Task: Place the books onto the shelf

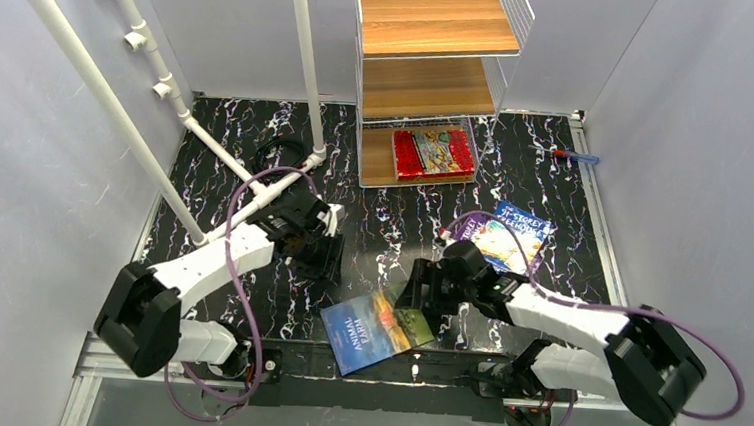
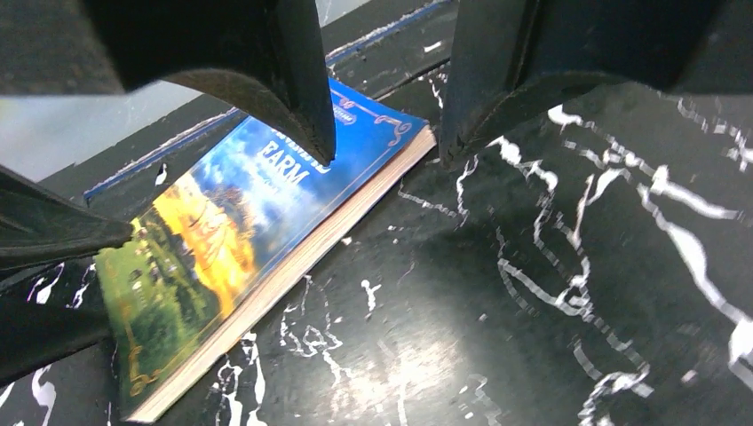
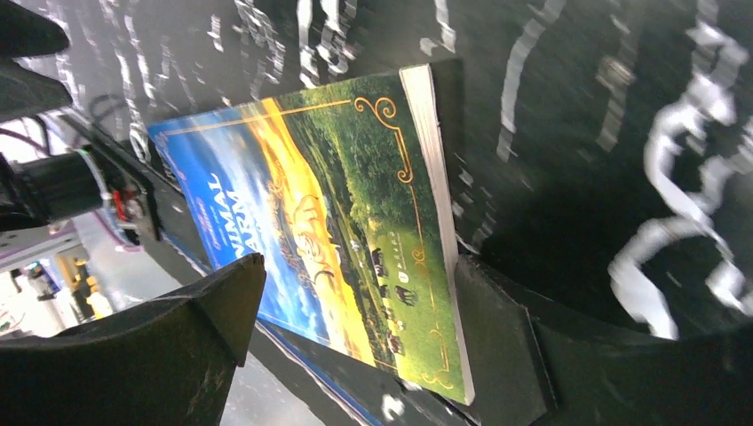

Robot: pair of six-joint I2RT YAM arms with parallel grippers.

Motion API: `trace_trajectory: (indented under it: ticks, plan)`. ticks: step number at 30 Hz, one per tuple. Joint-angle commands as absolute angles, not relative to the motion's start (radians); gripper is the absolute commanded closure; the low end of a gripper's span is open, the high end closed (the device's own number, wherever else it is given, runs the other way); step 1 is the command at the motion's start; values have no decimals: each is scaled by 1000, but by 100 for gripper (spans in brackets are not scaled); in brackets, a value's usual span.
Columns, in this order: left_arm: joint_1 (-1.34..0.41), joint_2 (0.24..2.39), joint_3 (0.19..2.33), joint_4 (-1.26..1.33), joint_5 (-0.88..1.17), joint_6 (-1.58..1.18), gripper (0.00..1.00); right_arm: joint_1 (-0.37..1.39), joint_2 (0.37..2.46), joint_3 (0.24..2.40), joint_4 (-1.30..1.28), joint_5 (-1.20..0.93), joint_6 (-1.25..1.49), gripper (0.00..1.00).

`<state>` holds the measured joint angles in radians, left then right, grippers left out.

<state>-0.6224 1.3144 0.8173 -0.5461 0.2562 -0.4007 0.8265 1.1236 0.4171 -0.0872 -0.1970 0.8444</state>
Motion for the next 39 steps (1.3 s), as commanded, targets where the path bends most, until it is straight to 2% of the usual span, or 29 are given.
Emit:
trace_trajectory:
  ticks: [1,5,8,10,13,15,21,24,29,34,39]
  plan:
    - [-592,1212,794,-656,185,-461,54,860,1297,507,174,-248,855,13]
    - [-562,1163,792,-707,140,-455,46,878,1532,748,248,-307,806,14]
    - [-540,1154,801,-736,156,-435,41,881,1624,923,73,-264,720,13]
    - [-539,1158,804,-739,197,-422,39,881,1574,953,-70,-138,679,10]
    - [-541,1190,797,-719,255,-425,39,880,1438,899,-214,49,696,4]
    - [-540,1217,786,-698,276,-432,39,881,1333,826,-273,91,781,2]
    - [-543,1266,760,-643,317,-448,39,899,1008,517,-294,50,1244,1]
    - [-546,1275,749,-614,331,-467,38,911,925,454,-275,40,1365,1]
    - [-560,1292,720,-581,347,-506,38,973,989,488,-246,57,1404,1]
    - [-563,1255,677,-561,288,-553,38,1048,1117,416,-15,55,1492,1]
    - [-563,1236,638,-551,245,-586,38,1067,1270,455,114,50,1442,1]
